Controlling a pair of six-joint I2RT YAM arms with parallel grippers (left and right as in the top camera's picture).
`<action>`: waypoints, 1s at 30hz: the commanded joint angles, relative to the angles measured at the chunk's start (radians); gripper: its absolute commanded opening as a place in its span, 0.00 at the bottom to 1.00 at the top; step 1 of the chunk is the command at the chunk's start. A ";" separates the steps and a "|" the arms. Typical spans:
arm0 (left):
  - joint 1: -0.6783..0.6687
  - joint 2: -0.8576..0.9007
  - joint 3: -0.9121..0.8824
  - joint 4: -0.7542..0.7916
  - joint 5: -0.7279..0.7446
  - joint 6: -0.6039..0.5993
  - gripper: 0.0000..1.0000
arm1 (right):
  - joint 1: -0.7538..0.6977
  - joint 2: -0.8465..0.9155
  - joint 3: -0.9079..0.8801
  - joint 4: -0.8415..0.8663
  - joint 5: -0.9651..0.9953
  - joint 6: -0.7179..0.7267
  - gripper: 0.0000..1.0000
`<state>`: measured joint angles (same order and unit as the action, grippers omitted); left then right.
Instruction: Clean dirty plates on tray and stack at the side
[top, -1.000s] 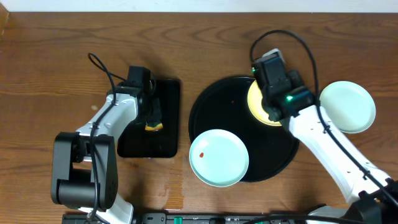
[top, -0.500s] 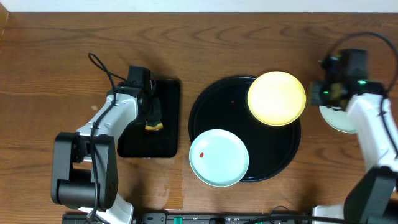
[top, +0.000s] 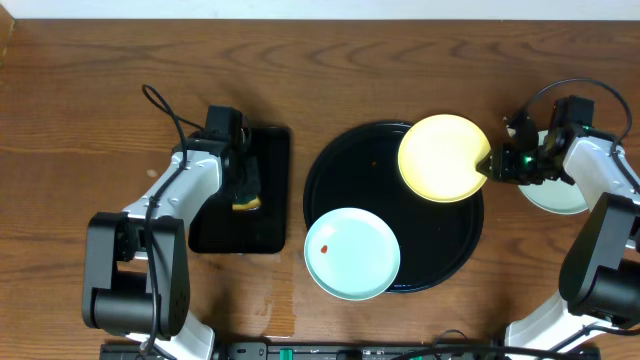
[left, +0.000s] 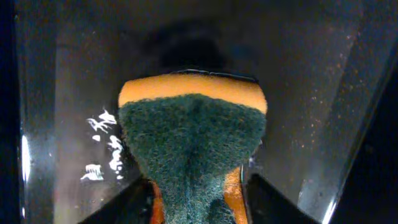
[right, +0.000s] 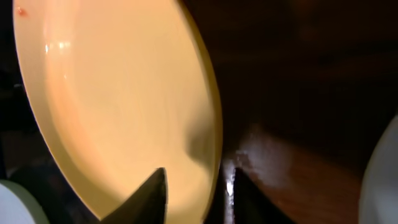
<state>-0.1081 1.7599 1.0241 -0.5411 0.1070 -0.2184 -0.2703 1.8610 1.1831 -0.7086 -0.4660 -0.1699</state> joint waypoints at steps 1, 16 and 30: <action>0.000 0.002 -0.013 0.001 0.010 -0.004 0.58 | -0.003 0.009 0.013 0.015 0.029 -0.026 0.17; 0.000 0.002 -0.013 0.001 0.009 -0.004 0.81 | 0.019 -0.095 0.014 -0.005 0.101 0.047 0.01; 0.000 0.002 -0.013 0.001 0.009 -0.003 0.82 | 0.408 -0.410 0.014 -0.048 0.838 0.141 0.01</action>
<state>-0.1081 1.7599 1.0241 -0.5407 0.1070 -0.2279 0.0444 1.4940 1.1831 -0.7464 0.1017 -0.0792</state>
